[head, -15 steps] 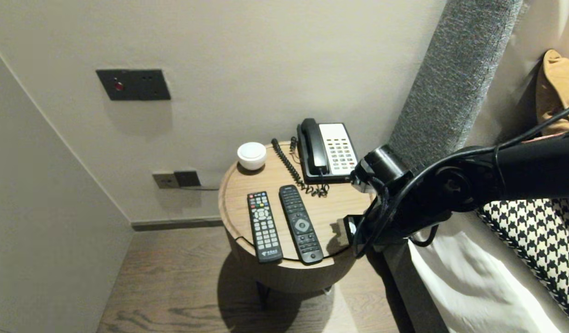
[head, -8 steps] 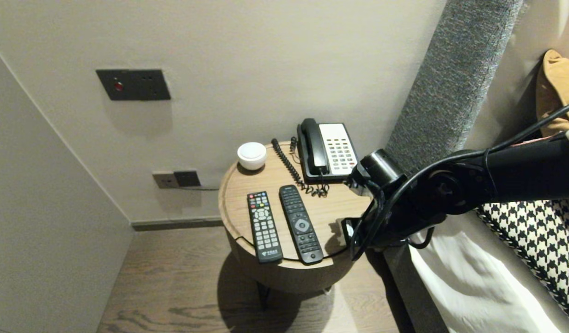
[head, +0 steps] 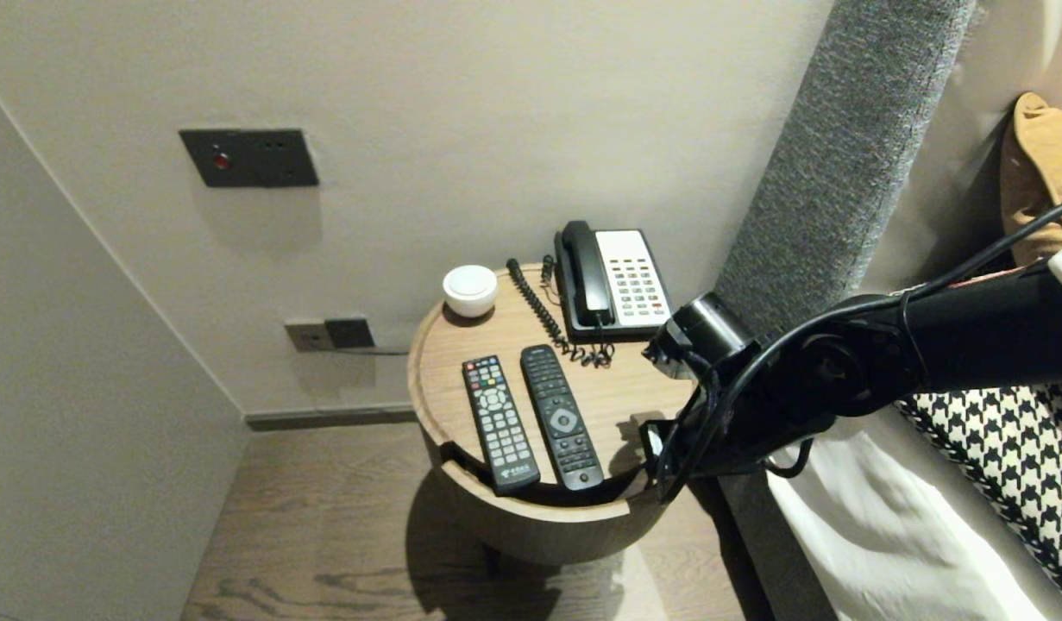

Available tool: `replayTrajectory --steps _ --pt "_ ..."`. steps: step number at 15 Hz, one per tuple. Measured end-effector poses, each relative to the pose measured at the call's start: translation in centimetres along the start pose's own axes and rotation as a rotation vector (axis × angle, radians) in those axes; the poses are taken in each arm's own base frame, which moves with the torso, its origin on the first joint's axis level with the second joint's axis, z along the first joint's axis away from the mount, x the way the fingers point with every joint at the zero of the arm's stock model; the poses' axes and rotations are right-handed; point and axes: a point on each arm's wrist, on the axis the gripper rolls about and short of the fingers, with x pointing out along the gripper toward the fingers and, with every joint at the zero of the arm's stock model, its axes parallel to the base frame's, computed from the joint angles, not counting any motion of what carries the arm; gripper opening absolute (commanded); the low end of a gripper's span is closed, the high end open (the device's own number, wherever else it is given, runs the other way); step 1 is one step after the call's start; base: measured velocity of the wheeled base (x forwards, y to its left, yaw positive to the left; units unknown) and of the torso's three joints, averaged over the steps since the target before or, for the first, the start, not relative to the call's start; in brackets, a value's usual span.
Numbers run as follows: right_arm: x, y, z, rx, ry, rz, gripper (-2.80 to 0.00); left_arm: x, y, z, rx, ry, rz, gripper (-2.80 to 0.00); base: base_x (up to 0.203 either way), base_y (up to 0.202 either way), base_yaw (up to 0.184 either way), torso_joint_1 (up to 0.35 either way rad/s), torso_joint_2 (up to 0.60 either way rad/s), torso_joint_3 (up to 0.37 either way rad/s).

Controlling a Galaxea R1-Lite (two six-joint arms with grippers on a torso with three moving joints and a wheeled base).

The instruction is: Open the nightstand drawer

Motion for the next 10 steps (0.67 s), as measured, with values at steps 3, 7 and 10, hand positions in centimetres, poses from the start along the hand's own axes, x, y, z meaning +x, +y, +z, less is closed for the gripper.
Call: replayTrajectory --steps 3,7,10 --pt "0.1 0.5 -0.8 -0.002 0.021 0.003 -2.80 0.0 0.0 0.0 0.000 0.000 0.000 -2.80 0.000 0.000 0.000 0.000 0.00 0.000" --pt "-0.4 1.2 -1.8 -0.004 0.025 0.018 -2.80 0.0 0.0 0.0 0.000 0.000 0.000 -2.80 0.000 0.000 0.000 0.000 0.00 0.000" --pt "-0.7 1.5 -2.5 -0.011 0.035 0.024 -2.80 0.0 0.0 0.0 0.000 0.000 0.000 -2.80 0.000 0.000 0.000 0.000 0.00 0.000"
